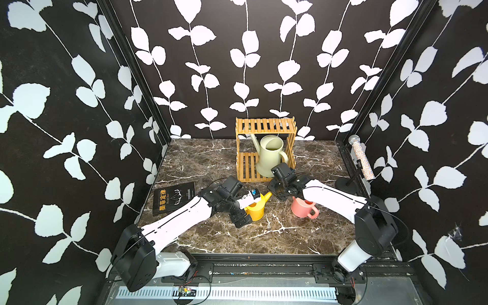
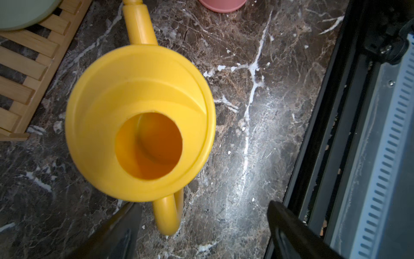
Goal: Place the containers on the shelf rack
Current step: 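Pick up a container from the center of the board.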
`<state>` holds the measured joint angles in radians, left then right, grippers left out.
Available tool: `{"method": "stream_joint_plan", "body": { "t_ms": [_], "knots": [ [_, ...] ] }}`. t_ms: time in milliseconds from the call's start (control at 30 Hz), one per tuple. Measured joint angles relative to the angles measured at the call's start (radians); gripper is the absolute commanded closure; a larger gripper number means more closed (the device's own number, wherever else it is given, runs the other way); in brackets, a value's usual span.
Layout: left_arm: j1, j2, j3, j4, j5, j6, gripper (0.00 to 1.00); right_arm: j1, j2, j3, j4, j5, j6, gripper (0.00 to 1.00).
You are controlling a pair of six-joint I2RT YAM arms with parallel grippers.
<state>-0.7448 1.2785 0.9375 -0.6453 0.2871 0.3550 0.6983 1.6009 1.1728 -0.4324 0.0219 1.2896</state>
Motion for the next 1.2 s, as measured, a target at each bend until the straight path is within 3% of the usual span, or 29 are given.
{"method": "stream_joint_plan", "body": {
  "t_ms": [100, 300, 533, 800, 1033, 1200],
  "knots": [
    [0.012, -0.003, 0.000, 0.001, -0.022, 0.006, 0.07, -0.011, -0.072, 0.008, -0.023, 0.018, -0.066, 0.48],
    [0.072, -0.030, -0.018, 0.017, -0.013, 0.014, 0.08, -0.079, -0.178, 0.029, -0.042, 0.023, -0.227, 0.26],
    [0.079, -0.005, -0.036, 0.038, -0.004, 0.031, 0.10, -0.171, -0.212, 0.067, -0.063, 0.019, -0.450, 0.04],
    [0.079, 0.053, -0.039, 0.073, -0.005, 0.029, 0.20, -0.243, -0.178, 0.118, -0.053, -0.043, -0.656, 0.02],
    [0.080, 0.091, -0.039, 0.080, -0.019, 0.021, 0.39, -0.283, -0.172, 0.092, -0.007, -0.084, -0.726, 0.01],
    [0.080, 0.095, -0.037, 0.080, -0.018, 0.018, 0.48, -0.305, -0.175, 0.060, 0.035, -0.117, -0.768, 0.02]
  ]
}}
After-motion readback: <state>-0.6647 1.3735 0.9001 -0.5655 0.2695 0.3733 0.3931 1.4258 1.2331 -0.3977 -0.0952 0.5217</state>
